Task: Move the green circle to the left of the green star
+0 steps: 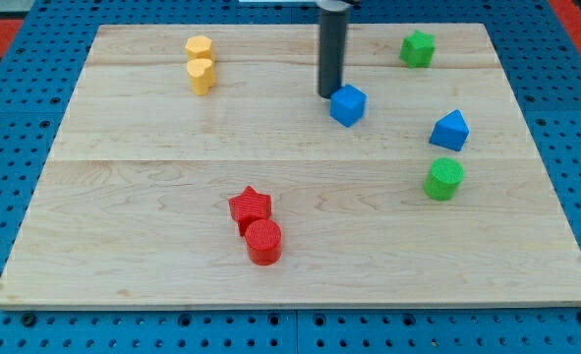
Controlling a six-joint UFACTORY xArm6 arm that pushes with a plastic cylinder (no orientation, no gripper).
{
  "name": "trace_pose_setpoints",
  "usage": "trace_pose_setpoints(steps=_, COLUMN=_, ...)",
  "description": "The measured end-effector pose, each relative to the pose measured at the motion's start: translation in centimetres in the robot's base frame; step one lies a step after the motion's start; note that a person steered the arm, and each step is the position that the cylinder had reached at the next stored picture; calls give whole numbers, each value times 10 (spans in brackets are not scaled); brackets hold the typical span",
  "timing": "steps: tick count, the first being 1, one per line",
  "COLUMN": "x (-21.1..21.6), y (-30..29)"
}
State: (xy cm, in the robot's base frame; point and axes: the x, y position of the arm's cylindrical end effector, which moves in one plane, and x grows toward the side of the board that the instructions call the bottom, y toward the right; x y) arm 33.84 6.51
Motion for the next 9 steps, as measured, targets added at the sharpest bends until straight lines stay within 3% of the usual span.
trace_pose_setpoints(steps=1, x=31, y=33)
trace_pose_setpoints(steps=2, x=51, y=18)
trace_pose_setpoints(steps=3, x=122, y=-21)
trace_pose_setpoints(steps=4, x=173, y=11)
trace_pose_setpoints(steps=6, x=165, y=165)
trace_pose_setpoints(steps=8, x=157, y=84)
trace_pose_setpoints(steps=9, x=154, y=122)
